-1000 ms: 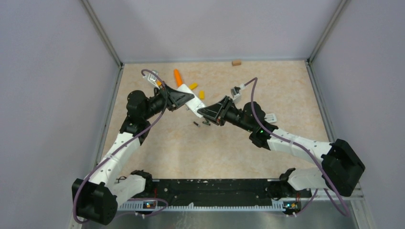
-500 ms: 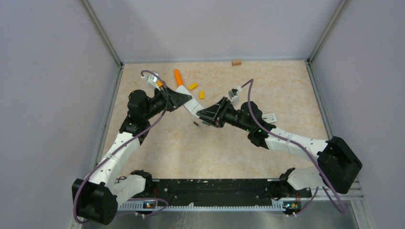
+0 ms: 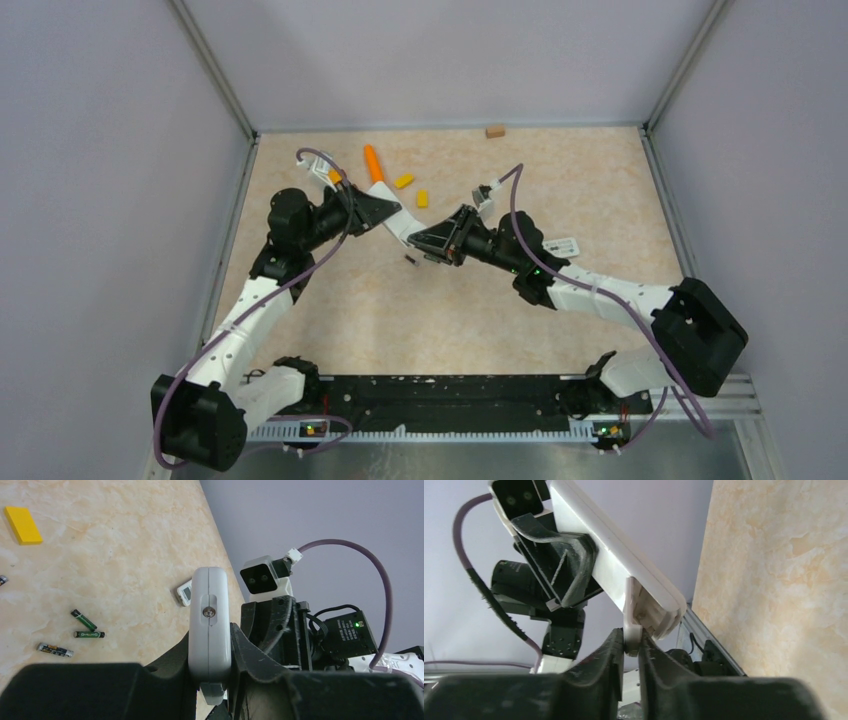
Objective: Load the batteries into the remote control
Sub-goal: Remove the battery cover from the remote control.
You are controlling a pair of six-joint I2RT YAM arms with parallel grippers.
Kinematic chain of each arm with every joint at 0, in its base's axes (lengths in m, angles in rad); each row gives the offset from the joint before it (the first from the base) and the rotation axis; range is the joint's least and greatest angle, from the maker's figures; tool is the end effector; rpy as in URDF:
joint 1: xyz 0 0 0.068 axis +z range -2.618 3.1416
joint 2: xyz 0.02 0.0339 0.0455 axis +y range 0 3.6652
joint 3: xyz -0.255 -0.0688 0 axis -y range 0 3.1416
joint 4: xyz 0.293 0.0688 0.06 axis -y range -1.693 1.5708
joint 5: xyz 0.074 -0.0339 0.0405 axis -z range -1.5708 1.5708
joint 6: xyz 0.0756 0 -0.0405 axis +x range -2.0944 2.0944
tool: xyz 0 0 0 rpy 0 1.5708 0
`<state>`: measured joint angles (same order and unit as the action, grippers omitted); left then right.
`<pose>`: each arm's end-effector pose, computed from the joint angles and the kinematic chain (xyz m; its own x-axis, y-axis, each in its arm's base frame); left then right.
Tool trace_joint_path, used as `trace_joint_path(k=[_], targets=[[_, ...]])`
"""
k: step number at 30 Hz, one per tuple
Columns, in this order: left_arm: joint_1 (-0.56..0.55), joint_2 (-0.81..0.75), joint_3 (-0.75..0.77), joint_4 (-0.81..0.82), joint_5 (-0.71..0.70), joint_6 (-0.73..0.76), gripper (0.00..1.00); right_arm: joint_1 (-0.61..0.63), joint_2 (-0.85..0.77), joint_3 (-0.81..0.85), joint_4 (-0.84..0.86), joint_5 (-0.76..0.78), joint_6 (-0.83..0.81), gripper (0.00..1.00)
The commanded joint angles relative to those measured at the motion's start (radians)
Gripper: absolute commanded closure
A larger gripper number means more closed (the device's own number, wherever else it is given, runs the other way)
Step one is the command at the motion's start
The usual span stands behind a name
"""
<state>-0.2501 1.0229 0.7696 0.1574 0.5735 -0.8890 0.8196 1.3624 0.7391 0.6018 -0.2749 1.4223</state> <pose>0.3025 -0.1196 0.3027 -0.6262 -0.5132 -0.5870 0.3887 0.4471 -0.8056 0.2491 0.2968 0.2375 -0.8810 0.4512 -0.1421 -0.1170 0.0834 0.9896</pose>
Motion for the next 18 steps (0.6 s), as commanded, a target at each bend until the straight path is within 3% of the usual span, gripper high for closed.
trace_joint_path(k=[1, 2, 10, 18], targets=[[0.003, -0.026, 0.027, 0.061, 0.029, 0.006, 1.00, -0.007, 0.028, 0.046, 0.078, 0.003, -0.009, 0.93], [0.003, -0.026, 0.029, 0.054, 0.024, 0.011, 1.00, -0.006, 0.028, 0.045, 0.075, 0.008, -0.017, 1.00], [0.003, -0.032, 0.040, -0.051, -0.086, 0.113, 1.00, -0.007, -0.074, -0.002, 0.056, 0.036, -0.095, 1.00], [0.005, -0.045, 0.053, -0.122, -0.179, 0.205, 1.00, -0.047, -0.193, -0.084, -0.178, 0.096, -0.236, 1.00]])
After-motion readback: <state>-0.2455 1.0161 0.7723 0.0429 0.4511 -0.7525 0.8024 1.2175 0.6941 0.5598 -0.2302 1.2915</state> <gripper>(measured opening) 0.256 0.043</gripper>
